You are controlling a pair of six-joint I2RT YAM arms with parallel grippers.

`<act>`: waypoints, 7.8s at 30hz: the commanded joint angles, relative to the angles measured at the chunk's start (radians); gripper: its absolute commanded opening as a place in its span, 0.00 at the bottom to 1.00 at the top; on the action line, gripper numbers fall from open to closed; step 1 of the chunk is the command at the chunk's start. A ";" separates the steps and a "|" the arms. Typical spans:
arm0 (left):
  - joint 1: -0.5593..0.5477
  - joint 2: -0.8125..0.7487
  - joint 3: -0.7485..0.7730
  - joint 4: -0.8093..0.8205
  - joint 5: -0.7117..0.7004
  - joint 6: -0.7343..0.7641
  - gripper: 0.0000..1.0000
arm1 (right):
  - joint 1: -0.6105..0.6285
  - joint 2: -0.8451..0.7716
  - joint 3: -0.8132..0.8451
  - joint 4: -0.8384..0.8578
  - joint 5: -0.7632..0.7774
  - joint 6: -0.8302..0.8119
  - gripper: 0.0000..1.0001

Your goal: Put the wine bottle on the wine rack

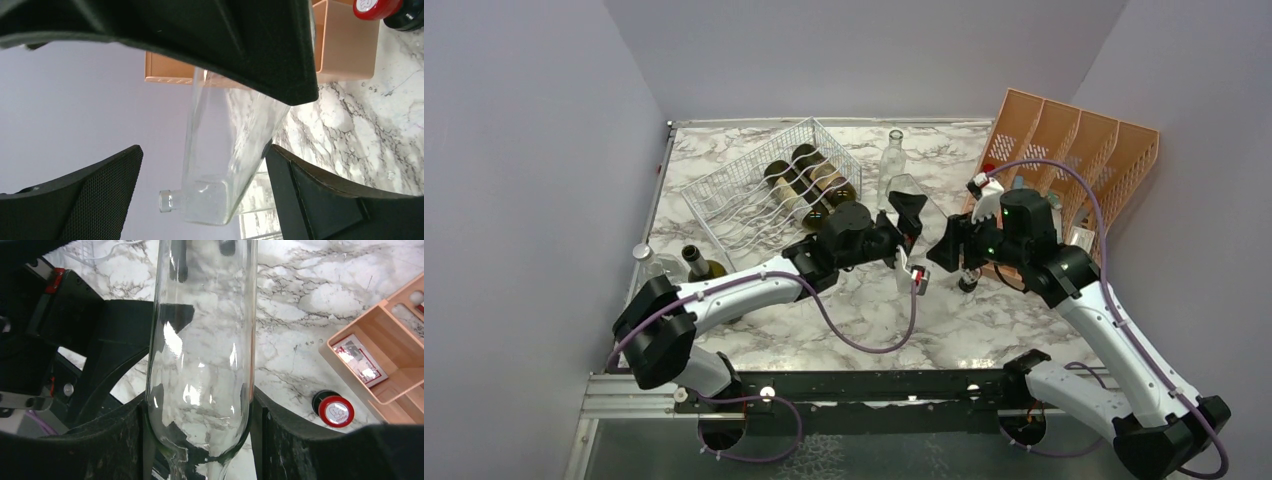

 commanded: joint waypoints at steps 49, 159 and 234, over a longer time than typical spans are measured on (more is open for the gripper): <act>0.089 -0.556 0.002 -0.089 -0.449 -1.273 0.99 | 0.613 0.665 0.019 0.784 0.207 0.172 0.01; 0.093 -0.713 0.161 -0.237 -0.693 -1.146 0.99 | 0.548 1.132 0.532 0.497 0.382 0.416 0.65; 0.093 -0.768 0.337 -0.333 -0.778 -1.088 0.99 | 0.729 1.297 0.961 0.957 -0.305 -0.123 0.49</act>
